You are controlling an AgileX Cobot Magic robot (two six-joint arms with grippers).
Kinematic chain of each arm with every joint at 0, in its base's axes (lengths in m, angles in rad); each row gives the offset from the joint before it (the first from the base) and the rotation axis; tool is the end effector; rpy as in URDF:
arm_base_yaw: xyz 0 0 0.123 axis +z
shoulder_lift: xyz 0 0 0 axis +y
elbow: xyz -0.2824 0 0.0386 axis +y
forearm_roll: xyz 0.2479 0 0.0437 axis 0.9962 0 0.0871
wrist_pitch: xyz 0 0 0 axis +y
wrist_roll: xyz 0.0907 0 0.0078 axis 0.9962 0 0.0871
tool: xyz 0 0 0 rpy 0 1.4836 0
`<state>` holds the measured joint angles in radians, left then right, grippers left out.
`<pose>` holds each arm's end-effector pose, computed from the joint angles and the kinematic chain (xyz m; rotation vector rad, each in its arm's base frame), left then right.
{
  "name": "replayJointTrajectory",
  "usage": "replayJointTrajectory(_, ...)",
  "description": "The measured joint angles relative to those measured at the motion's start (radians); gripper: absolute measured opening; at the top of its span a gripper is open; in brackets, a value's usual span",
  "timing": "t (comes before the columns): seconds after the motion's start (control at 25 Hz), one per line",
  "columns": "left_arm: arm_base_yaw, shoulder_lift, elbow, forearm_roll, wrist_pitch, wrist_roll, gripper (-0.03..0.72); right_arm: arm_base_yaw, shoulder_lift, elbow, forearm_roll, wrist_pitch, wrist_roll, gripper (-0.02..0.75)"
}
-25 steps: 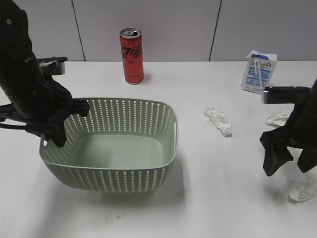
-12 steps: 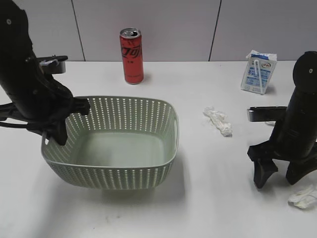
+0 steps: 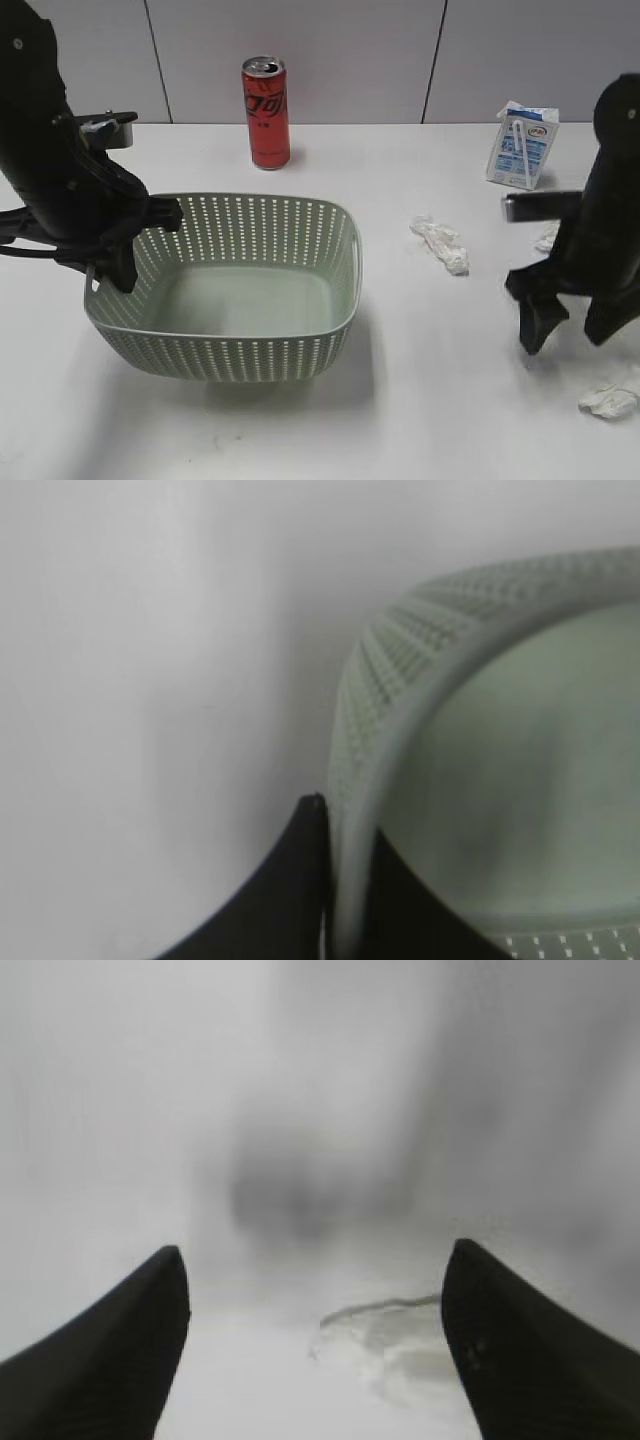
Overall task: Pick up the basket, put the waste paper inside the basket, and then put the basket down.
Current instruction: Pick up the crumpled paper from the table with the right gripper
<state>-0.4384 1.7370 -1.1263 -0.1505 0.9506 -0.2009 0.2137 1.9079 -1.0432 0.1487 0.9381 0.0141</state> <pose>0.2868 -0.1468 0.1989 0.2398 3.0717 -0.2323 0.3019 0.0766 0.1270 0.1533 -2.9778 -0.1437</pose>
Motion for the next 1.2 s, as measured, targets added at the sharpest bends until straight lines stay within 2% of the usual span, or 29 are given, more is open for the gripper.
replayJointTrajectory(0.24,0.0,0.0,0.0,-0.001,0.0,0.0,0.0,0.0,-0.22,-0.146,-0.074,0.11,0.0,0.591)
replayJointTrajectory(0.48,0.0,0.0,0.0,-0.007,0.0,0.0,0.0,0.0,-0.545,-0.138,-0.101,0.192,-0.001,0.591)
replayJointTrajectory(0.64,0.0,0.0,0.0,-0.015,0.001,0.0,0.0,0.0,-0.802,-0.031,-0.1,0.19,0.001,0.59)
replayJointTrajectory(1.0,0.0,0.0,0.0,-0.016,0.001,0.0,0.0,0.0,-1.43,0.377,-0.112,0.108,0.001,0.59)
replayJointTrajectory(1.2,0.0,0.0,0.0,-0.016,0.001,0.0,0.0,0.0,-1.736,0.518,-0.129,0.109,0.001,0.589)
